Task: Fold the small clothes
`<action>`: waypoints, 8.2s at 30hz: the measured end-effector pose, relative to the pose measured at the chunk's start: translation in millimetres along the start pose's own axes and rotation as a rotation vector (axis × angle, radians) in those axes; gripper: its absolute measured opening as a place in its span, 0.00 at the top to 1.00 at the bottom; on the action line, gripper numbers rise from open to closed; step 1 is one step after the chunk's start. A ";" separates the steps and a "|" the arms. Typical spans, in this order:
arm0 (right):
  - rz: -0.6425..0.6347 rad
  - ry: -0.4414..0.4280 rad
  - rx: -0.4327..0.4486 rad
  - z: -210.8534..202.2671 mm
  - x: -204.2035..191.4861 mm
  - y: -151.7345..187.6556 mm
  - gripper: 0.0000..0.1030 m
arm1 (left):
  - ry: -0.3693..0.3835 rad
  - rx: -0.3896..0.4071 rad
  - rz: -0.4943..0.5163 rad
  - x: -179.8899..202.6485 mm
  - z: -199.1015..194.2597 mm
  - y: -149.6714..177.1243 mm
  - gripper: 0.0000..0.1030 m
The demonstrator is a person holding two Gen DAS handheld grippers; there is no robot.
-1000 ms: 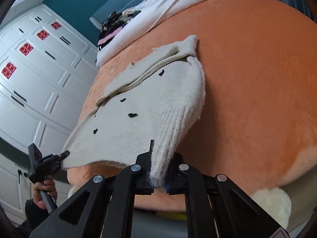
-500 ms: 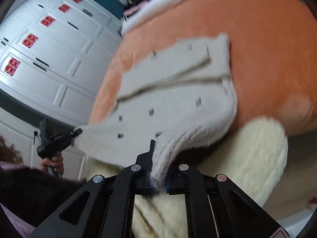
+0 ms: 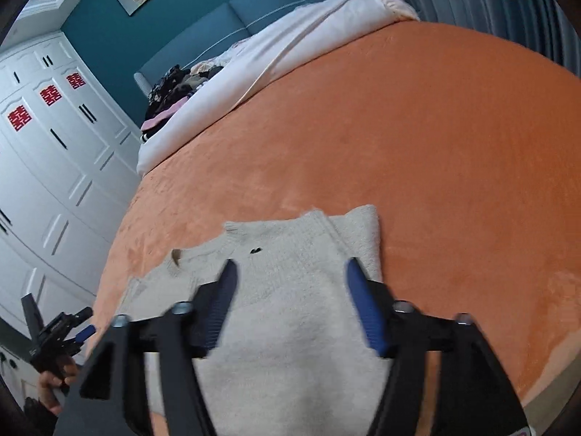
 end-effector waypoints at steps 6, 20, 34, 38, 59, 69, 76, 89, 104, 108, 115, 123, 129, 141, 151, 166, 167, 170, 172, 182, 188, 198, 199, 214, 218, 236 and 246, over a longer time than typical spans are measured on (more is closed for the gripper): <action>-0.038 0.040 -0.136 45.3 17.1 26.8 0.31 | -0.007 -0.101 0.069 7.1 62.6 21.0 0.48; 0.019 -0.105 0.021 13.1 -8.6 -42.9 0.94 | -0.002 0.002 -0.022 0.6 40.7 -54.9 1.00; 0.047 0.029 -0.232 73.1 35.5 45.9 0.61 | -0.023 -0.185 0.111 10.3 108.6 21.9 0.75; 0.001 -0.045 -0.195 63.6 13.2 31.5 0.93 | 0.036 -0.093 0.050 19.4 82.0 -7.4 0.91; 0.081 0.060 -0.159 68.5 57.1 18.3 0.58 | -0.064 -0.074 -0.026 -21.0 74.8 -18.7 0.65; 0.309 0.034 -0.293 -48.1 85.5 130.5 0.33 | -0.119 -0.114 -0.140 -60.4 -50.6 83.8 0.20; 0.508 -0.090 -0.286 -4.3 50.8 116.4 0.52 | -0.084 -0.126 -0.252 -48.2 -10.4 73.8 0.57; 0.170 0.000 -0.395 -90.3 69.5 136.4 0.88 | -0.083 -0.303 -0.181 -61.0 -91.1 128.6 0.79; -0.054 0.097 -0.167 -55.5 53.3 51.3 0.37 | -0.132 -0.006 -0.029 -45.6 -78.8 14.4 0.24; -0.065 0.092 -0.222 7.6 45.7 64.4 0.48 | -0.092 -0.125 -0.035 -27.2 -7.8 36.2 0.50; 0.020 -0.011 -0.069 -16.0 38.2 19.4 0.94 | -0.113 -0.154 0.010 -26.9 12.7 40.2 0.92; 0.112 0.015 -0.158 4.9 66.2 43.1 0.95 | -0.090 -0.115 -0.043 -27.9 17.4 31.0 0.92; 0.086 0.097 -0.299 43.5 91.8 83.8 0.98 | -0.152 -0.167 0.055 -36.6 41.8 44.8 0.92; -0.078 -0.127 -0.270 -72.9 -40.2 109.6 0.78 | 0.024 -0.107 0.136 35.9 -63.0 73.3 0.85; -0.216 -0.168 -0.440 -56.1 -76.3 198.8 1.00 | -0.032 -0.226 0.248 32.1 -59.4 148.3 0.83; -0.102 0.155 -0.294 -58.6 46.5 117.4 1.00 | -0.186 -0.228 0.182 -40.5 -61.0 137.5 0.99; -0.116 0.190 -0.357 -41.9 66.7 131.8 1.00 | -0.183 -0.227 0.178 -40.3 -60.4 137.6 0.99; -0.064 0.168 -0.340 -46.2 64.4 118.5 1.00 | -0.181 -0.227 0.179 -40.4 -59.7 138.5 0.99; -0.091 0.157 -0.242 -63.4 48.9 94.3 0.96 | -0.181 -0.226 0.182 -41.6 -60.3 138.9 0.99; -0.163 0.179 -0.302 -42.4 33.1 104.1 0.91 | -0.186 -0.220 0.199 -39.1 -58.9 140.7 0.99; -0.178 0.198 -0.171 -28.5 22.5 56.0 0.50 | -0.180 -0.221 0.201 -40.2 -58.1 140.4 0.99; -0.065 0.181 -0.240 44.0 42.0 54.5 0.40 | -0.124 -0.147 0.163 -25.6 -71.2 105.1 0.83; -0.055 0.161 -0.238 43.1 39.4 56.2 0.40 | -0.126 -0.127 0.168 -22.8 -69.9 95.4 0.68; -0.049 -0.010 -0.025 0.1 1.2 -9.2 0.94 | -0.062 -0.090 0.052 -3.8 9.0 22.7 0.97; 0.000 0.153 -0.316 62.2 70.1 64.5 0.94 | -0.165 -0.184 0.083 -31.9 45.8 49.7 0.97; -0.169 -0.023 -0.391 -46.8 -36.1 195.0 0.73 | -0.055 -0.238 0.221 12.2 -58.3 152.4 0.71; -0.253 -0.235 -0.339 -77.8 -144.7 159.9 0.70 | -0.205 -0.101 -0.027 -72.8 -116.4 109.8 0.40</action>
Point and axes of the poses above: each gripper's, at about its wrist camera, not at the fingertips, and z roughly the way its jaws point, x to its right, y to its underside, the point moved 8 cm from there along z, roughly the way its jaws point, and after that the axes turned 14 degrees about x, right-handed, at the moved point
